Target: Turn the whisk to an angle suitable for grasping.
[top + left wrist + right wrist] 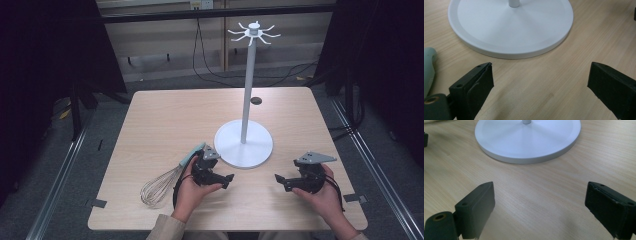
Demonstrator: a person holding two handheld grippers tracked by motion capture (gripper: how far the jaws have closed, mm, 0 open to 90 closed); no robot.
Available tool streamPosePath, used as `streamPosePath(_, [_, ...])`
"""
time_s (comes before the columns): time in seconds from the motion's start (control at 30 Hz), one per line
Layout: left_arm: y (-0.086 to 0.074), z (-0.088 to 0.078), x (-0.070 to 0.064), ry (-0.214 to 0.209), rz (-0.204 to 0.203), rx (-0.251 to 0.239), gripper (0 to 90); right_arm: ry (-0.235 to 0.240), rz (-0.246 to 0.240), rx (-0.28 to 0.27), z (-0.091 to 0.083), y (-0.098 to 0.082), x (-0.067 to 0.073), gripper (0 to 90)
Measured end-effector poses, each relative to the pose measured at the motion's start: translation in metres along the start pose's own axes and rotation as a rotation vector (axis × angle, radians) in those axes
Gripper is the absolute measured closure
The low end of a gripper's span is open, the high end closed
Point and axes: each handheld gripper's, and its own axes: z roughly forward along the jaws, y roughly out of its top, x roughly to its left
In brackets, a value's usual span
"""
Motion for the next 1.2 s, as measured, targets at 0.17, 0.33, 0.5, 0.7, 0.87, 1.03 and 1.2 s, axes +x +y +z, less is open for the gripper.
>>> streamPosePath(0.17, [0.001,-0.003,0.002,0.003,-0.014,-0.01,6.4,0.006,0.005,-0.005,-0.001,0.002,0.0,8.8])
streamPosePath(0.33, [0.002,-0.004,0.004,0.002,-0.03,0.003,6.7,0.002,0.009,-0.003,-0.001,0.0,0.0,8.8])
streamPosePath(0.5, [0.006,-0.004,0.003,0.005,-0.011,0.012,6.9,0.001,0.014,-0.007,-0.004,-0.001,-0.002,8.8])
streamPosePath(0.7, [0.017,-0.011,0.007,0.005,0.007,0.023,7.3,-0.005,0.027,-0.01,-0.007,-0.003,-0.004,8.8])
streamPosePath(0.87, [0.024,-0.017,0.012,0.01,0.017,0.051,8.5,-0.011,0.02,-0.018,-0.009,-0.002,-0.004,8.8])
streamPosePath(1.03, [0.029,-0.019,0.018,0.043,0.031,0.069,8.7,-0.013,0.017,-0.019,-0.009,-0.002,-0.004,8.8])
streamPosePath(1.2, [0.038,-0.021,0.023,0.067,0.052,0.127,9.2,-0.019,0.009,-0.027,-0.01,0.0,-0.003,8.7])
